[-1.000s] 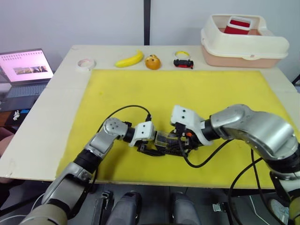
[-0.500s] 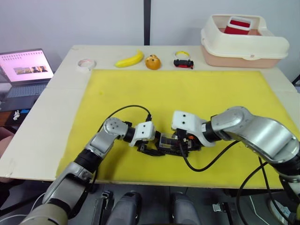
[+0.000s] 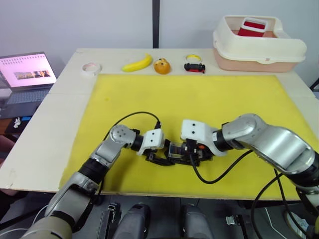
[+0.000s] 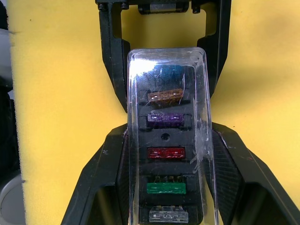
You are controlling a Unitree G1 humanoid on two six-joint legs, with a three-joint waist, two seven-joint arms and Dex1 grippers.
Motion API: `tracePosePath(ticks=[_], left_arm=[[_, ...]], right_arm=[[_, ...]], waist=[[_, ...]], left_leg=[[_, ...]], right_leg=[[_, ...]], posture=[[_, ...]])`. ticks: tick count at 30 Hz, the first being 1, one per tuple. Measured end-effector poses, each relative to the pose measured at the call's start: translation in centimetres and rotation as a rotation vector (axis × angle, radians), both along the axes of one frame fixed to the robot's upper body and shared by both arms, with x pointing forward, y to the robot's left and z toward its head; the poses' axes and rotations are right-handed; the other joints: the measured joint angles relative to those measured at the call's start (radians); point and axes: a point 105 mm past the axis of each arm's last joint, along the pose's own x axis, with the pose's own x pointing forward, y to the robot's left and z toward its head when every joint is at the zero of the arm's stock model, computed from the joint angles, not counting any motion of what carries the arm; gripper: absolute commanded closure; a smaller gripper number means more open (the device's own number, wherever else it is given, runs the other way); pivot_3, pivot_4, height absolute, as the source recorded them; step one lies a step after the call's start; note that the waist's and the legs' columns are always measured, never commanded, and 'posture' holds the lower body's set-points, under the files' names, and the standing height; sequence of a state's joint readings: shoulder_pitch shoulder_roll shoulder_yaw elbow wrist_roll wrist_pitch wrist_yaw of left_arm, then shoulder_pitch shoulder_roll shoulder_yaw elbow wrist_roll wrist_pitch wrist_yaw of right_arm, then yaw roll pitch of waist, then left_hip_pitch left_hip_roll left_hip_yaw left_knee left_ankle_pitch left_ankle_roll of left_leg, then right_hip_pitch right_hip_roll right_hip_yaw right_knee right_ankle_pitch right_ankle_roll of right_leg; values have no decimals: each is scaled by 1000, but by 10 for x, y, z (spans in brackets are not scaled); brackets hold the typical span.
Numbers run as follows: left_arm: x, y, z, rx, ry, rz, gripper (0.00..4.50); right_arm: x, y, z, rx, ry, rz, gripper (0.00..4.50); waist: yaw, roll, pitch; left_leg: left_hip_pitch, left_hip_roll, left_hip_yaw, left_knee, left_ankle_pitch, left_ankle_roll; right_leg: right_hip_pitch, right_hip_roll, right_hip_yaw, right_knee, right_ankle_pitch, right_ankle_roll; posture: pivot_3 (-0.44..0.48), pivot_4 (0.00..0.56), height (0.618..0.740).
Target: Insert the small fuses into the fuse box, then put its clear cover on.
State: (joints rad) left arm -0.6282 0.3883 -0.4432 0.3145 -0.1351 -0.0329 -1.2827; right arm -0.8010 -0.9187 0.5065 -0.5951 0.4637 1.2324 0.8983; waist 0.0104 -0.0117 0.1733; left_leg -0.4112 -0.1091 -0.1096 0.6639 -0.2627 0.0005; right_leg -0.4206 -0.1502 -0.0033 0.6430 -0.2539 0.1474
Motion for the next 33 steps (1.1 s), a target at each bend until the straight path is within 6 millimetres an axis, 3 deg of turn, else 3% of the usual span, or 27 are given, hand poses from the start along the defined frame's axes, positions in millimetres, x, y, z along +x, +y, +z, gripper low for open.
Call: tracePosePath(ticks=[33], left_arm=[[0,-2,0,5,-4,0,1962]], right_arm=[[1,0,-4,-37,-14,25,2810]], waist=[[1,0,0]], left_leg=[[0,0,0,0,0,0]], right_leg=[[0,0,0,0,0,0]], posture=[[0,150,740]])
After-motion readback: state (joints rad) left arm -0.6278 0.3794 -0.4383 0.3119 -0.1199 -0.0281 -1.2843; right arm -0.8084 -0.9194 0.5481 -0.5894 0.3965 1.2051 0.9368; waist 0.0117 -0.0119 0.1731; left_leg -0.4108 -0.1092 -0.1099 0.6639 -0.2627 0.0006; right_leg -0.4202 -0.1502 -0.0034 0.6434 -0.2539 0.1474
